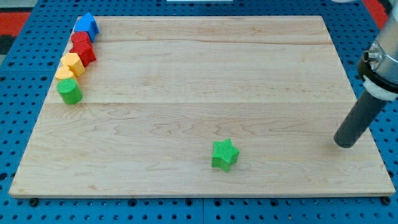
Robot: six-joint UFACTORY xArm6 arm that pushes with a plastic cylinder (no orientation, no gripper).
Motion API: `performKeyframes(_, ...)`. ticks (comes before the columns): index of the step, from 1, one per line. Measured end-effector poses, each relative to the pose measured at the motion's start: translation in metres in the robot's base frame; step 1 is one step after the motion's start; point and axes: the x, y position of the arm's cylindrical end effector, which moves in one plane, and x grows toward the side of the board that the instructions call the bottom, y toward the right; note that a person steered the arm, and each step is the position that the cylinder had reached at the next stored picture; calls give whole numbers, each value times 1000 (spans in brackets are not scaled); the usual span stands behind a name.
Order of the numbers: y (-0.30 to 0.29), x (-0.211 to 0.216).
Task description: Push the green star to the vertical line
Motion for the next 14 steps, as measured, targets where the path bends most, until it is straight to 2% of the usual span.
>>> performKeyframes(2, -170, 15)
performKeyframes(3, -226, 40)
performKeyframes(4, -286, 41)
performKeyframes(6, -359, 60)
performKeyframes(8, -449, 55)
performKeyframes(9, -457, 25)
performKeyframes(11, -437, -17)
performKeyframes(14, -457, -60)
